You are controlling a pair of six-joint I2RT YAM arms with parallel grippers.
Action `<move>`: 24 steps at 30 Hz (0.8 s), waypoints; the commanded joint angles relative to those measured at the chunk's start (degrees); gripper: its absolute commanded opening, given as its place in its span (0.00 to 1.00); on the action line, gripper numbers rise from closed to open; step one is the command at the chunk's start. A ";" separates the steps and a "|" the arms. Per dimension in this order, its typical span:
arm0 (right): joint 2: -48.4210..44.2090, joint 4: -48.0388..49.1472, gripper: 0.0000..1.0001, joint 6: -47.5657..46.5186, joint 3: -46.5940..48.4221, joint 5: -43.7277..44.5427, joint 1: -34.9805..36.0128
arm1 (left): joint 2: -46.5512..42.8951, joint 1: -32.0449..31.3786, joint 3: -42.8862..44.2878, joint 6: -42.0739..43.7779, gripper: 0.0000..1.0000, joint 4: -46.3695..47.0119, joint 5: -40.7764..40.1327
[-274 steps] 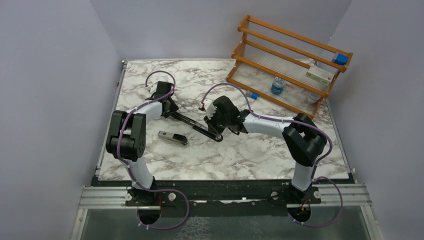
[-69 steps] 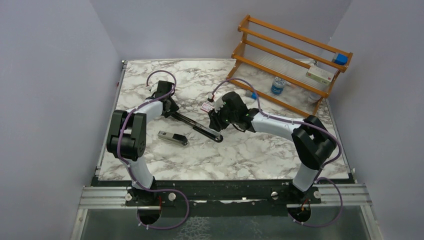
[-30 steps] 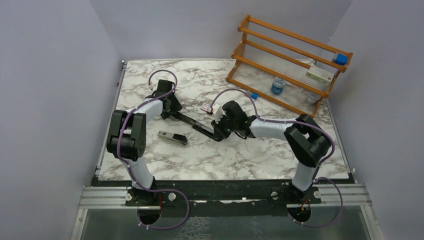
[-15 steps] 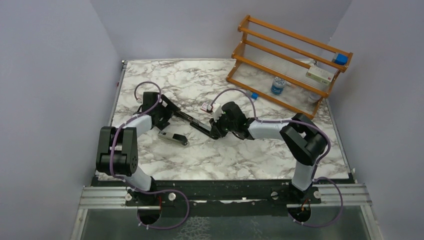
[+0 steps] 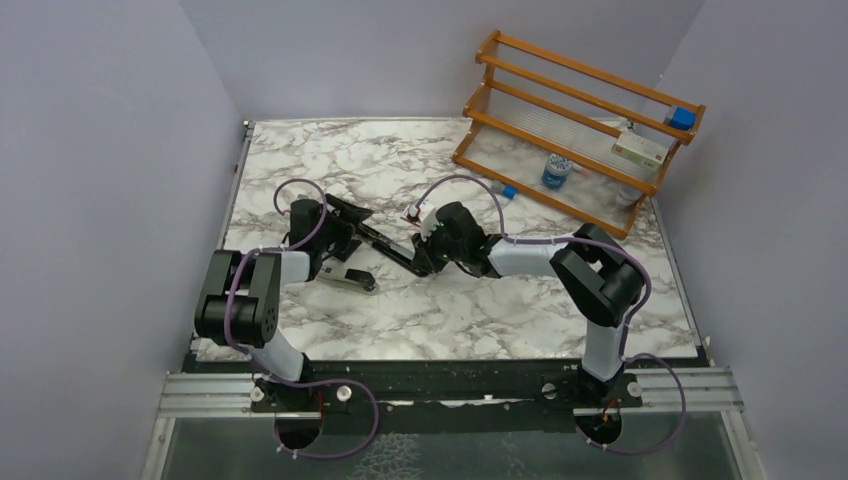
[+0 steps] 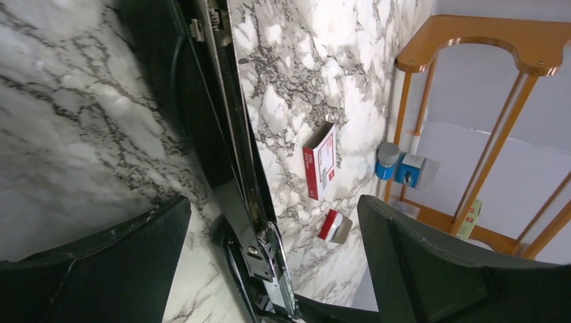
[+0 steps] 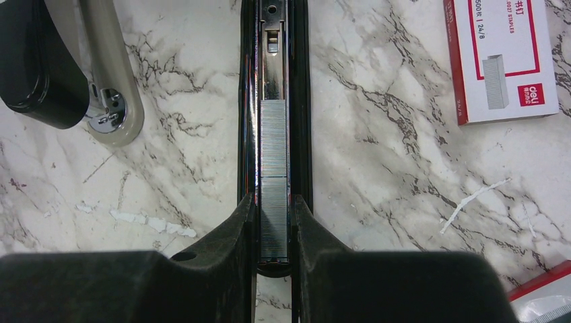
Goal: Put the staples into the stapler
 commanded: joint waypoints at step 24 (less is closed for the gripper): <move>3.88 -6.45 0.01 -1.11 3.44 -0.99 0.74 | 23.41 3.23 -3.04 -5.28 0.86 44.79 0.40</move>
